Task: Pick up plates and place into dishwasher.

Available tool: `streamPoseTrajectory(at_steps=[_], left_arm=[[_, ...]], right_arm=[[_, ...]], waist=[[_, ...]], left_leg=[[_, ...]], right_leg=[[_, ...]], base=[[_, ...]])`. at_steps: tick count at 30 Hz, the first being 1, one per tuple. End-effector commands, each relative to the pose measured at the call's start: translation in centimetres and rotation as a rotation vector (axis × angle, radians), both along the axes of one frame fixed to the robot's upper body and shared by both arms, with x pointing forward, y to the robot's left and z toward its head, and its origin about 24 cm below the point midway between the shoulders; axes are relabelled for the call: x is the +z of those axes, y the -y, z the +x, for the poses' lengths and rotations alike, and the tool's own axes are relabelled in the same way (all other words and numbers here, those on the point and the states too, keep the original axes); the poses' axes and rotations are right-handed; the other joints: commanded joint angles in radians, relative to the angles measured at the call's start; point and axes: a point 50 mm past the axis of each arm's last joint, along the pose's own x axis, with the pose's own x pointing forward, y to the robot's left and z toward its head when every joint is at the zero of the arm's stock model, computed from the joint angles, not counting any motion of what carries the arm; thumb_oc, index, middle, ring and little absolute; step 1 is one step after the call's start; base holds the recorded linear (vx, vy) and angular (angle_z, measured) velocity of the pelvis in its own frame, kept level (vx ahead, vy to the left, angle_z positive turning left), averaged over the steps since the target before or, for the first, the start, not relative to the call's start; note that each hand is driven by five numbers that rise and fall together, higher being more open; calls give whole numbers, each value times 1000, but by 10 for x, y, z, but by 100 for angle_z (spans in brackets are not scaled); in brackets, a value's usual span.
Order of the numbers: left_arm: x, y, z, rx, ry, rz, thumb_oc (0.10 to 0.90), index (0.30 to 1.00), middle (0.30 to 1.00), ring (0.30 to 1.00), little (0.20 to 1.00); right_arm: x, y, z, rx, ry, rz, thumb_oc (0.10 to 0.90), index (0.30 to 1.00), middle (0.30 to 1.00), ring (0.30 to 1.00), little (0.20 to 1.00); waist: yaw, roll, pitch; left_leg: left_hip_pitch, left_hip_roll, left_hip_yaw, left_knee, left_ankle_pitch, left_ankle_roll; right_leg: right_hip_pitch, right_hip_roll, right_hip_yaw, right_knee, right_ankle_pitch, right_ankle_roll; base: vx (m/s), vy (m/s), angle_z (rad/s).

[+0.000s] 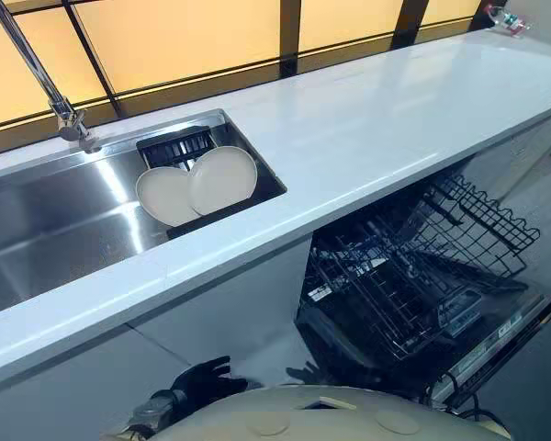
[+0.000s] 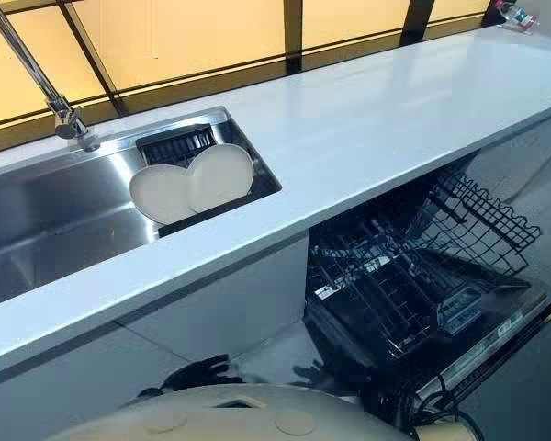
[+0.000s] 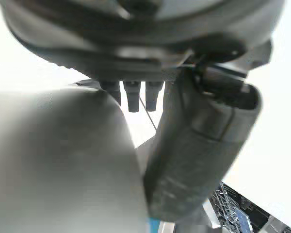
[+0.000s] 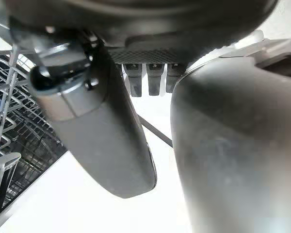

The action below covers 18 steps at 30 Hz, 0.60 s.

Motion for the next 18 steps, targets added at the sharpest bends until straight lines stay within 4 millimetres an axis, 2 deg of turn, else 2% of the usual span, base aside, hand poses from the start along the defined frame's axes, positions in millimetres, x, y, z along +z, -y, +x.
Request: streamPoseTrajectory(at_steps=[1,7,12,18], left_arm=[[4,0,22,62,64,-34,800,900,900,900,900],[3,0,23,98,59,-44,800,900,900,900,900],[3,1,22,172,46,-118,800,900,900,900,900],[6,14,26,327,65,-386,800,900,900,900,900]], right_arm=[[-1,-13,9,13,3,30,800,900,900,900,900],[-1,-13,14,36,28,21,800,900,900,900,900],[0,-10,17,48,36,-5,800,900,900,900,900],[0,-10,17,74,17,-4,800,900,900,900,900]], waist=[[15,14,32],[16,13,32],[16,15,34],[14,19,36]], left_leg=[[38,-91,21,20,-121,72],[34,-92,22,21,-120,73],[35,-92,21,20,-120,72],[34,-92,21,20,-120,70]], right_leg=[[-75,53,-17,91,-30,7],[-78,52,-18,93,-31,7],[-80,51,-20,96,-31,7],[-81,50,-18,97,-30,7]], base=[[-146,-81,-79],[0,0,0],[0,0,0],[0,0,0]])
